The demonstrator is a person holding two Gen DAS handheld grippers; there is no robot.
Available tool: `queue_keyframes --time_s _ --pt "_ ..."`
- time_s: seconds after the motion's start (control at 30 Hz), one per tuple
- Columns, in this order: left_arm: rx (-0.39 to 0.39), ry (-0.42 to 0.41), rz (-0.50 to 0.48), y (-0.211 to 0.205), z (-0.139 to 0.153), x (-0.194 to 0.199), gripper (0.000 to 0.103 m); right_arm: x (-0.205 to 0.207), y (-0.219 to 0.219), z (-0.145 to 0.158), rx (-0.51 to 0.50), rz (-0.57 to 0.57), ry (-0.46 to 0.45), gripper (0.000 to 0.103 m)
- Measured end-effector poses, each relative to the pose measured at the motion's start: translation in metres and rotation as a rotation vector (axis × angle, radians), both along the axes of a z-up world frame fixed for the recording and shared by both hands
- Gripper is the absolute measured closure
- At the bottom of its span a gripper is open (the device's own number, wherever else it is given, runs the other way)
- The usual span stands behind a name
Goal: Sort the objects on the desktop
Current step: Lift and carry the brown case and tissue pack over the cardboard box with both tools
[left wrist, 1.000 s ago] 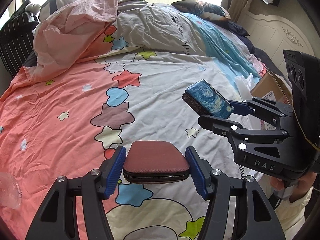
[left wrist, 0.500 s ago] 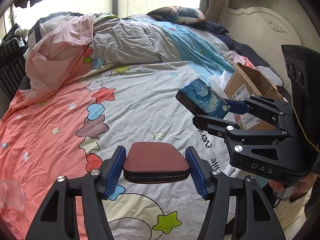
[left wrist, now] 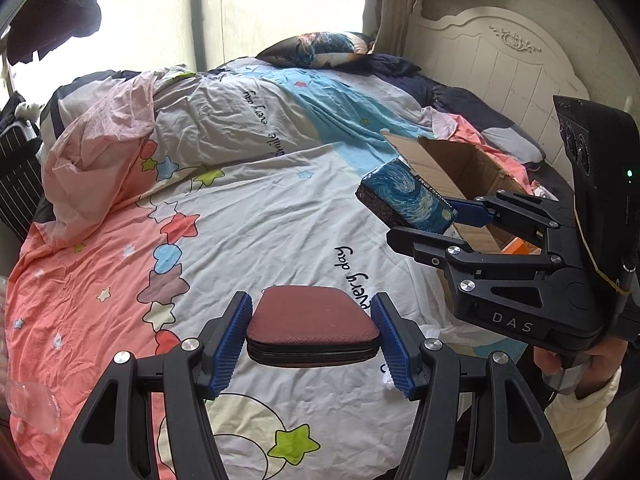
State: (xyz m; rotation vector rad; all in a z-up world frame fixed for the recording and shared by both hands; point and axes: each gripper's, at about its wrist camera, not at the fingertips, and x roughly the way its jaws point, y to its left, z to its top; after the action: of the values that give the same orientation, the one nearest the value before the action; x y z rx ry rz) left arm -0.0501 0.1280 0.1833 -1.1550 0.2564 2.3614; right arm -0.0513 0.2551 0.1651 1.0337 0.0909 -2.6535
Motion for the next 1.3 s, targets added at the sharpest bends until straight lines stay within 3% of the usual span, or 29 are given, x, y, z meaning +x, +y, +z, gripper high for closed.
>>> queue_keyframes --time_s 0.47,1.3 --pt "-0.014 0.059 -0.088 0.053 0.033 0.018 0.040 0.028 0.070 0.014 -0.045 -0.115 0.040 0.061" --pt "-0.053 0.092 -0.258 0.169 0.054 0.046 0.041 0.049 0.159 -0.015 -0.079 -0.237 -0.008 0.061"
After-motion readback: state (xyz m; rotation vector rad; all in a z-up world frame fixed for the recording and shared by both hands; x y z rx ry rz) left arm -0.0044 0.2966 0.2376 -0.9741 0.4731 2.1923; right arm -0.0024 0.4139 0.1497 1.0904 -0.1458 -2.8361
